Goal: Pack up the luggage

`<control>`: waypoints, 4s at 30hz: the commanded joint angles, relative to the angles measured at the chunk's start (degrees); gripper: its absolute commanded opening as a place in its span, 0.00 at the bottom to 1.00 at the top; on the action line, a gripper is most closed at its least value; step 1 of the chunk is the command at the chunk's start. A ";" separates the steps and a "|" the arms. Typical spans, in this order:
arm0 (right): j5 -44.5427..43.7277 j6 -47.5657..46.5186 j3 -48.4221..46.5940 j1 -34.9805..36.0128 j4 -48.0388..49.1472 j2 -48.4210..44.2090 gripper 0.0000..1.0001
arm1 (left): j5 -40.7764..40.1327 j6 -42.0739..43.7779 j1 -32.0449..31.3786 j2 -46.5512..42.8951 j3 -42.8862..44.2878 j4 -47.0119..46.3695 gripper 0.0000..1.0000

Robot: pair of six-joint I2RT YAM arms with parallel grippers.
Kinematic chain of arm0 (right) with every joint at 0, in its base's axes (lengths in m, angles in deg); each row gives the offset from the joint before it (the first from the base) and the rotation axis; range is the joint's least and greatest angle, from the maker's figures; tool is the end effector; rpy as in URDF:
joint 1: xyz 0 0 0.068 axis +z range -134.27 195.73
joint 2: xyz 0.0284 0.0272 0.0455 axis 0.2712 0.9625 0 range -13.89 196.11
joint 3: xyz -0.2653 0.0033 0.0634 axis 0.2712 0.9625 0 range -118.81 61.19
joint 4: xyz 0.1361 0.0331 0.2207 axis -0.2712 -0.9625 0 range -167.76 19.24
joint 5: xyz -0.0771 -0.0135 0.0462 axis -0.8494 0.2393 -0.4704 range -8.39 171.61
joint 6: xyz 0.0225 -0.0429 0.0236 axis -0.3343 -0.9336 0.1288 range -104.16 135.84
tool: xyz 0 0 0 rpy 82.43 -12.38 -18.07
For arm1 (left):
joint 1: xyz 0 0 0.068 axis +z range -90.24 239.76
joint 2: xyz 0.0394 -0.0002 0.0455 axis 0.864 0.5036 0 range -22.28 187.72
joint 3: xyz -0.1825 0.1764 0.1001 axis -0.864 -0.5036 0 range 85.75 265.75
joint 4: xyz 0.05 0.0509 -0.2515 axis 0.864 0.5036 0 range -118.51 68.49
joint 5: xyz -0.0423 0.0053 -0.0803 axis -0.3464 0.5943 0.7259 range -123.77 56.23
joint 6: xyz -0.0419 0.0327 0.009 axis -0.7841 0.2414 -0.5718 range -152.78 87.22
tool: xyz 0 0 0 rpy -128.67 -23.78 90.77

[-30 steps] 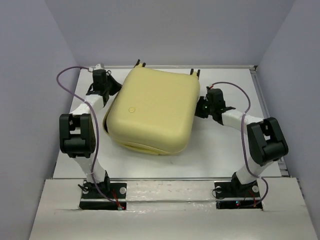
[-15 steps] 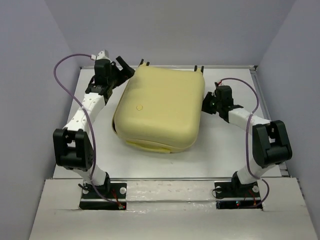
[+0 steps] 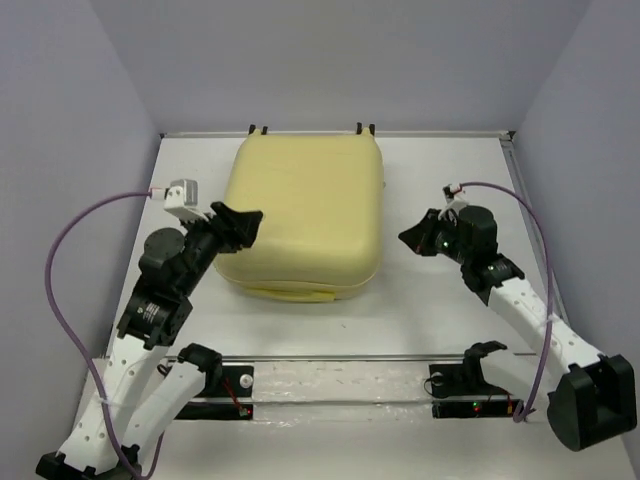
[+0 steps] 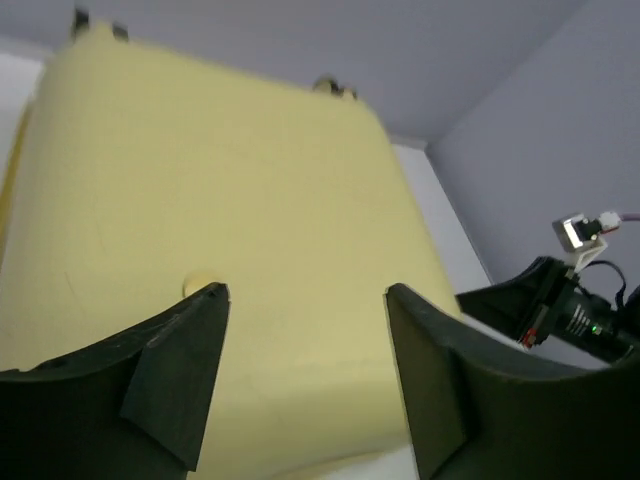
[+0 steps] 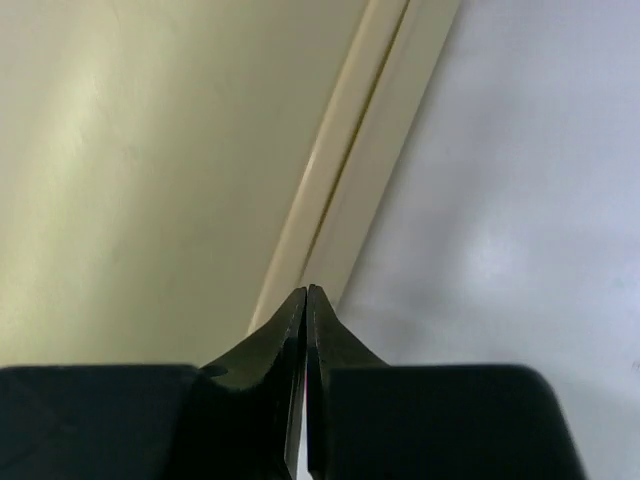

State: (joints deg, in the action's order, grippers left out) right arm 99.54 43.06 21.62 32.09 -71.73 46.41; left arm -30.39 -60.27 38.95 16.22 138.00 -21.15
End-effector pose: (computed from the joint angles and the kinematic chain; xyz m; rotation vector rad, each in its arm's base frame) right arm 0.2269 0.0780 0.2724 -0.0235 2.0173 0.7988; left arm 0.1357 -0.0537 0.4065 -0.0379 1.5011 -0.7269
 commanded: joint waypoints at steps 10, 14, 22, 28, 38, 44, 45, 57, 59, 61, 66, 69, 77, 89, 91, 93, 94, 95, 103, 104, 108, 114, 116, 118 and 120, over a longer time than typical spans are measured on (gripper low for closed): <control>5.53 4.33 -1.82 19.68 9.31 0.53 0.07 | 14.38 -2.49 -6.94 -8.26 -11.20 8.19 0.54; -0.34 1.44 2.47 19.68 8.62 -5.18 0.07 | 16.92 -0.64 -10.38 -9.15 -13.92 8.64 0.53; -2.82 -10.87 12.41 18.36 13.97 -1.07 0.31 | 15.44 -0.46 -19.16 -6.87 -16.04 6.27 0.51; 4.96 -14.30 14.78 12.75 26.86 4.03 0.39 | 11.22 -1.26 -27.50 -0.02 -17.44 2.23 0.50; 17.30 -20.89 14.35 10.36 37.10 13.53 0.53 | 0.15 -6.09 -31.65 0.26 -19.64 3.80 0.49; 24.07 -22.04 11.71 9.83 39.02 18.54 0.53 | -1.61 -7.49 -33.23 4.21 -19.73 4.86 0.49; 25.47 -22.21 11.45 9.83 39.90 19.59 0.53 | -2.40 -7.50 -33.41 4.82 -19.64 4.95 0.49; 25.92 -23.44 9.86 9.83 45.27 22.68 0.44 | -7.42 -9.52 -33.76 8.52 -20.61 5.30 0.49; 25.84 -23.53 9.95 9.83 45.18 21.80 0.43 | -8.03 -9.60 -34.11 9.74 -20.61 5.30 0.49; 25.92 -23.62 10.13 9.83 44.22 21.01 0.43 | -8.65 -9.95 -34.46 10.01 -20.78 5.21 0.49; 26.71 -23.27 10.48 9.83 44.21 19.69 0.41 | -9.18 -10.22 -34.73 9.84 -20.96 4.69 0.49; 27.15 -22.74 10.57 9.83 45.18 20.04 0.35 | -9.18 -10.22 -34.73 10.28 -21.14 3.90 0.49; 27.25 -15.55 13.89 9.83 50.09 17.59 0.07 | -11.28 -9.87 -34.82 10.89 -21.14 -3.03 0.47; 2.29 -7.63 20.68 29.59 14.97 -1.75 0.07 | -19.81 -5.39 -34.64 20.47 -15.16 -13.84 0.46; -0.60 -5.27 19.80 36.33 11.28 -2.46 0.07 | -19.72 -4.69 -34.03 23.01 -13.32 -16.13 0.46; -3.42 -3.24 18.49 41.36 10.55 -1.41 0.07 | -18.85 -4.16 -33.85 25.99 -11.13 -17.46 0.46; -4.74 -1.31 16.48 43.91 11.07 -0.36 0.07 | -18.24 -3.98 -33.85 27.05 -10.33 -18.33 0.46; -8.14 -0.43 15.33 48.98 11.86 2.43 0.07 | -17.53 -3.89 -33.85 28.02 -9.54 -19.73 0.45; -34.79 11.88 9.34 54.74 34.44 14.15 0.07 | -14.80 -4.16 -33.94 29.97 -4.61 -19.32 0.43; -37.59 11.54 9.42 54.74 36.20 14.76 0.07 | -15.76 -3.98 -33.85 28.05 -4.87 -18.00 0.43; -41.48 12.32 10.47 54.74 46.90 16.61 0.07 | -15.59 -3.89 -32.54 24.62 -4.09 -14.75 0.43; -38.85 16.63 16.53 54.74 51.25 17.23 0.07 | -8.14 -2.14 -21.13 17.94 3.44 -6.84 0.64; -38.77 17.60 19.00 54.74 50.63 15.65 0.07 | -6.29 -0.91 -13.57 17.49 6.62 -3.07 0.82; -38.41 16.99 19.01 54.74 47.31 13.90 0.07 | -6.01 1.63 -6.82 18.97 13.03 0.27 0.96; -38.15 16.20 18.74 54.74 44.93 12.75 0.07 | -5.67 3.57 -2.14 20.38 16.64 3.80 0.99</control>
State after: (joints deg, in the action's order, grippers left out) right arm 55.04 57.88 39.98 83.98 -28.33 62.19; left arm -34.17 -62.32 27.65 35.67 144.51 -9.85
